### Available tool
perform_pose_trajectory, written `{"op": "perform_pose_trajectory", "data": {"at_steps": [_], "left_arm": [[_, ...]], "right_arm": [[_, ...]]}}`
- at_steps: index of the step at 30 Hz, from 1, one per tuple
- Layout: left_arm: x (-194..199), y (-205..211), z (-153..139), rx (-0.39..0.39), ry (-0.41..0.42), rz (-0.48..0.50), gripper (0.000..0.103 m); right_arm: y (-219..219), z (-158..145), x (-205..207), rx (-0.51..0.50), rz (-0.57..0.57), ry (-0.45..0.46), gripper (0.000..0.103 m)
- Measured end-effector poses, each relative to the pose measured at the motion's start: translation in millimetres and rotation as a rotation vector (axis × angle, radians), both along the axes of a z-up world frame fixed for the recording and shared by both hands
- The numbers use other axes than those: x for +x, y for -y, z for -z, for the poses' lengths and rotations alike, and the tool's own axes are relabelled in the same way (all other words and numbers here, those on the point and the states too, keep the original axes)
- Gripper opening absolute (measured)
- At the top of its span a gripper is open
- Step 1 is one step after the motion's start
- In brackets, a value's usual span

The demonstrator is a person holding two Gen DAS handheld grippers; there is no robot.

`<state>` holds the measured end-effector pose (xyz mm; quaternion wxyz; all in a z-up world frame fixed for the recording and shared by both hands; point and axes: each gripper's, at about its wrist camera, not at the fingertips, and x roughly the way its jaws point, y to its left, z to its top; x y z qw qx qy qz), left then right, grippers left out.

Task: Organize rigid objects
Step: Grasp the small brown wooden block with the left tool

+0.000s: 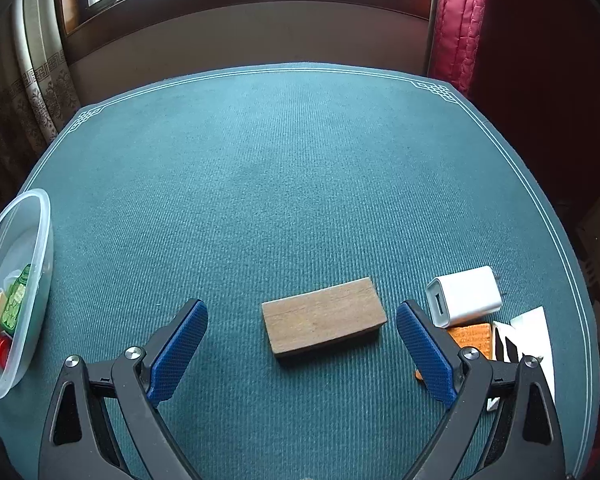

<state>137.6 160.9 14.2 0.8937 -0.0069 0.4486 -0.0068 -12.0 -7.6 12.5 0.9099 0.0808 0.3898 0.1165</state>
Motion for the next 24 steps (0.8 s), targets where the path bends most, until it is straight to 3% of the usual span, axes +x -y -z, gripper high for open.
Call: {"op": "perform_pose_trajectory", "data": {"at_steps": [10, 12, 15, 24], "left_arm": [[16, -1, 11, 0.011, -0.003, -0.030, 0.096], [13, -1, 11, 0.005, 0.014, -0.015, 0.088], [5, 5, 7, 0.003, 0.038, 0.039, 0.065], [-10, -1, 5, -0.020, 0.060, 0.047, 0.066]], "right_arm": [[2, 1, 1, 0.007, -0.002, -0.003, 0.037], [2, 1, 1, 0.008, -0.002, -0.003, 0.037], [2, 1, 1, 0.007, -0.002, -0.003, 0.037], [2, 2, 2, 0.003, -0.001, -0.002, 0.037]]}}
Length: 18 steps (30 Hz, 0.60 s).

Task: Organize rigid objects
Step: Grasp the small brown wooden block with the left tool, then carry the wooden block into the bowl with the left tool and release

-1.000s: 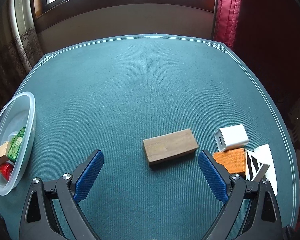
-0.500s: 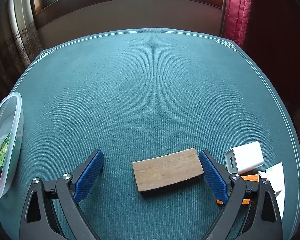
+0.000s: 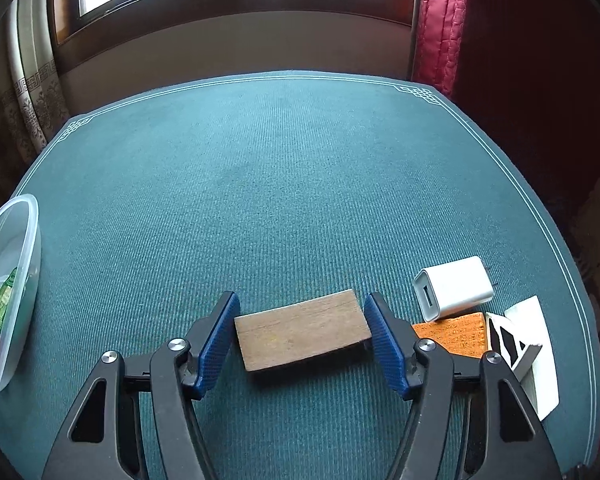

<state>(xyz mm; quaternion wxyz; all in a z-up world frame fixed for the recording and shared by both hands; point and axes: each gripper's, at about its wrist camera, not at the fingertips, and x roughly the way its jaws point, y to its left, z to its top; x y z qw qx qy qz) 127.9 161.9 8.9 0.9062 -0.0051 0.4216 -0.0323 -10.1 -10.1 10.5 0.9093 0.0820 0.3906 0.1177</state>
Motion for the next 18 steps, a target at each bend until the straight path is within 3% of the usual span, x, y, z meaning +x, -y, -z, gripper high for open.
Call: {"op": "perform_pose_trajectory", "data": {"at_steps": [18], "left_arm": [[-43, -38, -29, 0.076, 0.137, -0.094, 0.066]], "right_arm": [[-2, -2, -2, -0.045, 0.034, 0.003, 0.037]]}}
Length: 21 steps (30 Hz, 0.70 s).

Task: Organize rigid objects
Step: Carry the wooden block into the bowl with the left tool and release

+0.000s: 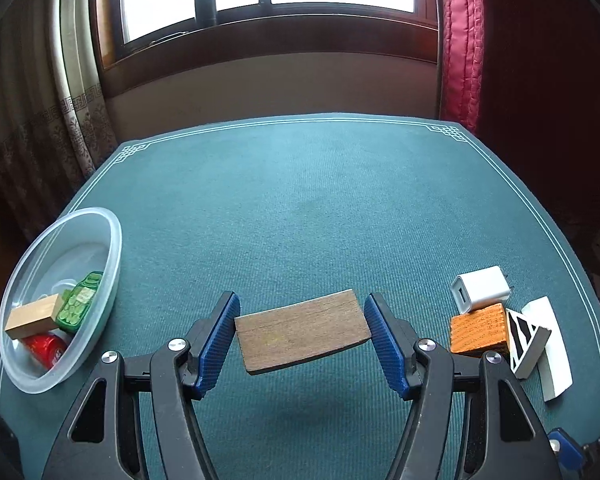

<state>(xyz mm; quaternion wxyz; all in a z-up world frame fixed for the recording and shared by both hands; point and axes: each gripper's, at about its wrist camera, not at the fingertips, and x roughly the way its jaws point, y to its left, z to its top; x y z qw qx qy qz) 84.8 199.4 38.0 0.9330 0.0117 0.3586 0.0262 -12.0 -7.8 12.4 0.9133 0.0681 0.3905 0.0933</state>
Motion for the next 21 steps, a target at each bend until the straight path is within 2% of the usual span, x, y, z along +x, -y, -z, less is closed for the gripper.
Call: {"op": "perform_pose_trajectory", "data": {"at_steps": [6, 21], "left_arm": [[-10, -25, -6, -0.007, 0.014, -0.049, 0.066], [-23, -93, -19, -0.031, 0.058, -0.177, 0.066]], "right_arm": [[-3, -5, -1, 0.022, 0.003, -0.006, 0.037], [-52, -33, 9, 0.014, -0.092, 0.065, 0.037]]}}
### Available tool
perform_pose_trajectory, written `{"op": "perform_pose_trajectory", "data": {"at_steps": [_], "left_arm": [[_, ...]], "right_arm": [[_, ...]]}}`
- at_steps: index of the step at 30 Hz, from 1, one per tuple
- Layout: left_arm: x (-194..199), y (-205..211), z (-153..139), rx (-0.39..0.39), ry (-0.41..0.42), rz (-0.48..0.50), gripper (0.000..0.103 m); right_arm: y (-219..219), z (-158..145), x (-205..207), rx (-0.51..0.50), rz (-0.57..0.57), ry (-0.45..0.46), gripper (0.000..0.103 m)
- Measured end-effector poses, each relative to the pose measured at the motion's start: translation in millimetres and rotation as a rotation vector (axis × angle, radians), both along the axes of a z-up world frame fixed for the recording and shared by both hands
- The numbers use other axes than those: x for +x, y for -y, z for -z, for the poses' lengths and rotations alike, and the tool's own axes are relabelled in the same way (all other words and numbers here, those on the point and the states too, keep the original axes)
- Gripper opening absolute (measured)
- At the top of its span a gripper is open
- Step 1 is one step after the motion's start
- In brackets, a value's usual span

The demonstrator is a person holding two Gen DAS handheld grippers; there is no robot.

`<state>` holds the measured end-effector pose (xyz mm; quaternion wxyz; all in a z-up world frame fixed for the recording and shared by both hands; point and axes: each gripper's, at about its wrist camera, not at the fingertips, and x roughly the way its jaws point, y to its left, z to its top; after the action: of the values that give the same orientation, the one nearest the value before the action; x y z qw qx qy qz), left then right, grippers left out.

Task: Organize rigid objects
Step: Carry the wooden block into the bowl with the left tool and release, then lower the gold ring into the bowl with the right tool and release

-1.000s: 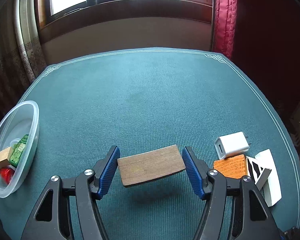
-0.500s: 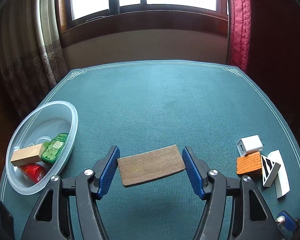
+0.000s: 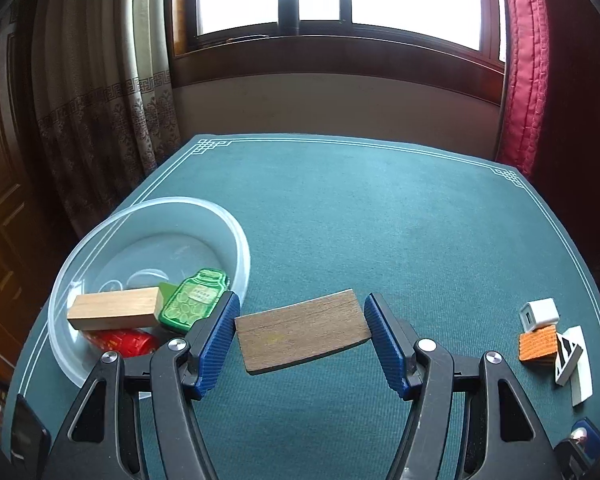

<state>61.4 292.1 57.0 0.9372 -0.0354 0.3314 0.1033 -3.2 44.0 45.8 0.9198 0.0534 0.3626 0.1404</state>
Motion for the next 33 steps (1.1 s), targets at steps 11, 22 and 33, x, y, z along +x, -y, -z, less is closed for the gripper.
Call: {"op": "perform_pose_trajectory", "data": {"at_steps": [11, 22, 33], "left_arm": [[-2, -69, -7, -0.029, 0.029, -0.152, 0.066], [1, -121, -7, -0.033, 0.034, -0.283, 0.067], [-4, -135, -4, -0.064, 0.037, -0.351, 0.085]], "right_arm": [[-36, -12, 14, 0.010, -0.068, 0.019, 0.037], [-58, -15, 26, 0.020, -0.105, 0.011, 0.037], [-89, -31, 46, 0.033, -0.157, 0.038, 0.037]]}}
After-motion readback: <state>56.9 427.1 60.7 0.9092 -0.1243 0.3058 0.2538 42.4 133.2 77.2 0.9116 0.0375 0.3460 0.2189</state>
